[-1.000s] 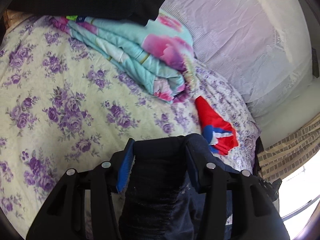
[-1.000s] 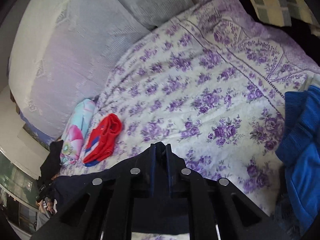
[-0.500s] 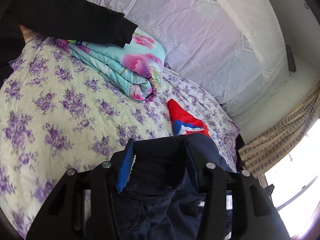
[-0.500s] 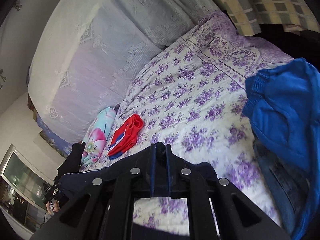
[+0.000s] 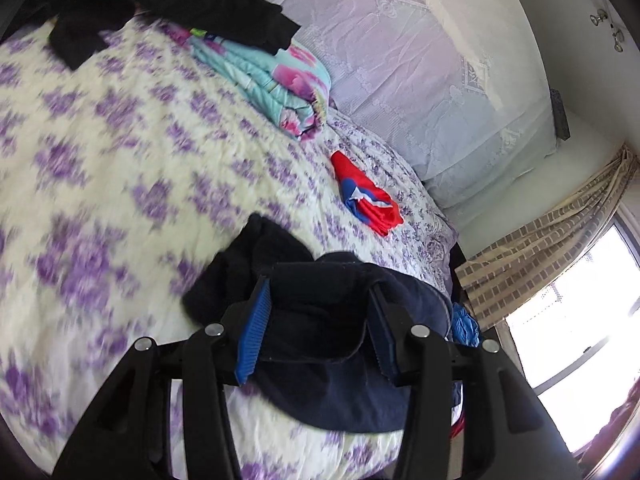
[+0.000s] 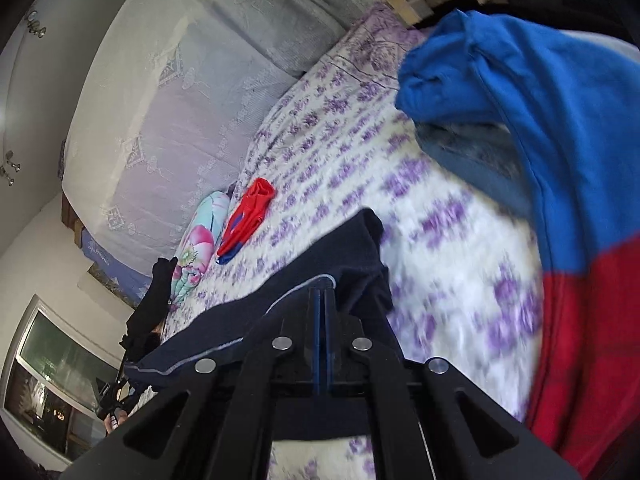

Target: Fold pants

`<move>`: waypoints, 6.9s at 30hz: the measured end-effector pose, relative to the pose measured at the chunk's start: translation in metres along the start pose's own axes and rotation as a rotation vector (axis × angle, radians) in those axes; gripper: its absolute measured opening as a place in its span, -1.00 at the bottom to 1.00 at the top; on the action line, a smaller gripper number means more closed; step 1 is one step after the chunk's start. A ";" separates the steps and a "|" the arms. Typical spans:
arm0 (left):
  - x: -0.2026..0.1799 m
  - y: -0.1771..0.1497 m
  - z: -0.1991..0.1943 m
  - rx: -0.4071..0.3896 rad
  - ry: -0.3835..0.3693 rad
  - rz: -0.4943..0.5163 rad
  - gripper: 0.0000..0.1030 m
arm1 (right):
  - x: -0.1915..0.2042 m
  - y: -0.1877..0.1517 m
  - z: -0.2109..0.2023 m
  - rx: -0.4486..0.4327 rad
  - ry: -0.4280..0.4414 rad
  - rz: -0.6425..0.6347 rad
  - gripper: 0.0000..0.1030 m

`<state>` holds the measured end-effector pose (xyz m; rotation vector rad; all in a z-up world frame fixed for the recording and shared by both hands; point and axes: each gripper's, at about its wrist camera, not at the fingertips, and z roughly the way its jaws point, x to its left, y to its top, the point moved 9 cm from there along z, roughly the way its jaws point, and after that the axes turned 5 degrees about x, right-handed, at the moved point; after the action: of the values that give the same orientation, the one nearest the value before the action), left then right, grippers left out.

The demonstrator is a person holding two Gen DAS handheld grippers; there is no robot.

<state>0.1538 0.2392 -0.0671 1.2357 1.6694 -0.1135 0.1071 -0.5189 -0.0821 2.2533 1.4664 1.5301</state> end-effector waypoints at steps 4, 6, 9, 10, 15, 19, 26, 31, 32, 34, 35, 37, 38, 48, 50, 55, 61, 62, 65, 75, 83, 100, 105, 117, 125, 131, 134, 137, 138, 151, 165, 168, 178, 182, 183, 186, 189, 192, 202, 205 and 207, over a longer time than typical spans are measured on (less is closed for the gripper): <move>0.015 -0.017 -0.001 0.013 0.003 -0.028 -0.20 | -0.011 -0.010 -0.002 -0.007 0.008 0.024 -0.96; 0.022 -0.024 0.001 0.029 -0.003 -0.050 -0.23 | -0.013 -0.016 0.000 0.003 -0.022 0.003 -0.96; 0.031 -0.036 0.005 0.064 0.025 -0.061 -0.20 | -0.022 -0.029 0.003 0.034 -0.072 -0.021 -0.96; 0.032 -0.039 0.006 0.071 0.036 -0.067 -0.02 | -0.026 -0.031 0.004 0.037 -0.086 -0.024 -0.95; 0.030 -0.049 -0.003 0.056 0.092 -0.095 0.28 | -0.032 -0.037 -0.002 0.039 -0.082 0.009 -0.89; 0.010 -0.043 -0.012 0.038 0.031 -0.102 0.40 | -0.024 -0.034 -0.007 0.041 -0.057 0.029 -0.87; -0.023 -0.035 0.011 0.091 -0.078 -0.178 0.60 | 0.007 -0.032 -0.008 0.040 -0.032 -0.009 -0.04; -0.023 -0.030 0.045 0.130 -0.015 -0.188 0.15 | 0.014 -0.042 -0.007 0.064 -0.023 0.018 0.07; -0.020 -0.028 0.047 0.129 -0.004 -0.196 0.05 | 0.014 -0.044 -0.008 0.066 -0.017 0.026 0.07; -0.015 -0.022 0.046 0.113 -0.004 -0.201 -0.35 | 0.014 -0.046 -0.011 0.069 -0.005 0.051 0.09; -0.015 -0.018 0.043 0.096 -0.024 -0.202 -0.44 | 0.013 -0.047 -0.013 0.070 0.002 0.070 0.13; -0.015 -0.010 0.034 0.054 -0.047 -0.191 -0.62 | 0.011 -0.050 -0.013 0.082 0.008 0.123 0.19; -0.015 -0.007 0.031 0.043 -0.051 -0.184 -0.63 | 0.010 -0.050 -0.013 0.088 0.015 0.148 0.23; -0.028 0.004 0.029 0.027 -0.057 -0.111 -0.63 | 0.008 -0.042 0.031 0.126 0.107 0.435 0.26; -0.026 0.003 0.031 0.035 -0.054 -0.107 -0.63 | 0.000 -0.047 0.045 0.167 0.093 0.508 0.26; -0.023 0.007 0.035 0.052 -0.050 -0.094 -0.63 | -0.001 -0.032 0.054 0.083 0.050 0.483 -0.14; -0.051 0.040 0.035 0.006 -0.040 -0.007 -0.63 | 0.035 -0.008 0.047 0.002 0.031 0.245 -0.78; -0.058 0.043 0.031 -0.008 -0.051 0.012 -0.63 | 0.047 -0.005 0.037 -0.015 0.049 0.200 -0.78; -0.066 0.037 0.019 -0.025 -0.078 0.047 -0.63 | 0.059 -0.009 0.008 -0.040 0.073 0.144 -0.78; 0.042 -0.045 0.026 0.097 -0.120 -0.215 -0.63 | -0.020 -0.071 0.015 0.034 0.058 0.347 -0.78; 0.033 -0.004 -0.027 -0.044 -0.071 -0.185 -0.68 | -0.008 -0.053 0.000 0.030 0.037 0.268 -0.78; -0.118 -0.091 0.073 0.231 -0.205 0.162 0.16 | 0.006 -0.078 -0.019 0.014 -0.087 0.167 0.12; -0.145 -0.109 0.116 0.287 -0.209 0.231 0.17 | 0.086 -0.094 0.022 0.138 0.113 0.012 0.27; -0.099 -0.161 0.156 0.436 0.012 0.341 0.19 | 0.219 -0.163 0.176 0.283 -0.180 -0.718 0.26; -0.113 -0.161 0.124 0.410 -0.027 0.302 0.28 | 0.197 -0.213 0.138 0.299 -0.275 -0.865 0.30; -0.163 -0.171 0.163 0.405 -0.018 0.422 0.44 | 0.225 -0.178 0.140 0.201 -0.234 -0.856 0.48; -0.146 -0.183 0.189 0.478 0.033 0.379 0.44 | 0.201 -0.204 0.175 0.425 -0.220 -0.815 0.60; -0.140 -0.200 0.178 0.448 0.025 0.493 0.43 | 0.201 -0.212 0.158 0.496 -0.125 -0.850 0.72; -0.139 -0.206 0.172 0.438 0.038 0.537 0.43 | 0.203 -0.208 0.151 0.534 -0.085 -0.845 0.72; -0.194 -0.192 0.197 0.426 -0.182 0.397 0.62 | 0.290 -0.054 0.282 0.824 0.461 -0.232 0.81; -0.179 -0.231 0.207 0.469 -0.135 0.515 0.55 | 0.299 -0.131 0.328 1.225 0.432 -0.336 0.86; -0.180 -0.231 0.210 0.470 -0.136 0.515 0.55 | 0.308 -0.126 0.309 1.243 0.489 -0.381 0.86; -0.182 -0.231 0.211 0.471 -0.150 0.531 0.63 | 0.315 -0.147 0.327 1.277 0.473 -0.379 0.93; -0.184 -0.231 0.211 0.471 -0.149 0.535 0.64 | 0.324 -0.130 0.366 1.160 0.486 -0.234 0.93; -0.184 -0.231 0.211 0.470 -0.150 0.537 0.64 | 0.322 -0.120 0.373 1.105 0.482 -0.199 0.93; -0.185 -0.233 0.211 0.466 -0.151 0.547 0.64 | 0.312 -0.111 0.369 1.101 0.449 -0.242 0.93; -0.185 -0.233 0.211 0.461 -0.159 0.554 0.64 | 0.291 -0.114 0.345 1.170 0.372 -0.337 0.93; -0.185 -0.232 0.211 0.456 -0.169 0.554 0.65 | 0.283 -0.114 0.319 1.200 0.342 -0.410 0.93; -0.184 -0.234 0.212 0.454 -0.173 0.567 0.68 | 0.281 -0.147 0.264 1.286 0.360 -0.517 0.93; -0.186 -0.234 0.212 0.452 -0.174 0.572 0.73 | 0.285 -0.156 0.283 1.277 0.347 -0.503 0.93; -0.187 -0.235 0.212 0.451 -0.168 0.577 0.73 | 0.295 -0.156 0.307 1.260 0.406 -0.409 0.93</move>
<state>0.1075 -0.1188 -0.1366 1.9458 1.1181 -0.2386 0.2498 -0.0891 -0.1115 1.6970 3.4332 1.0253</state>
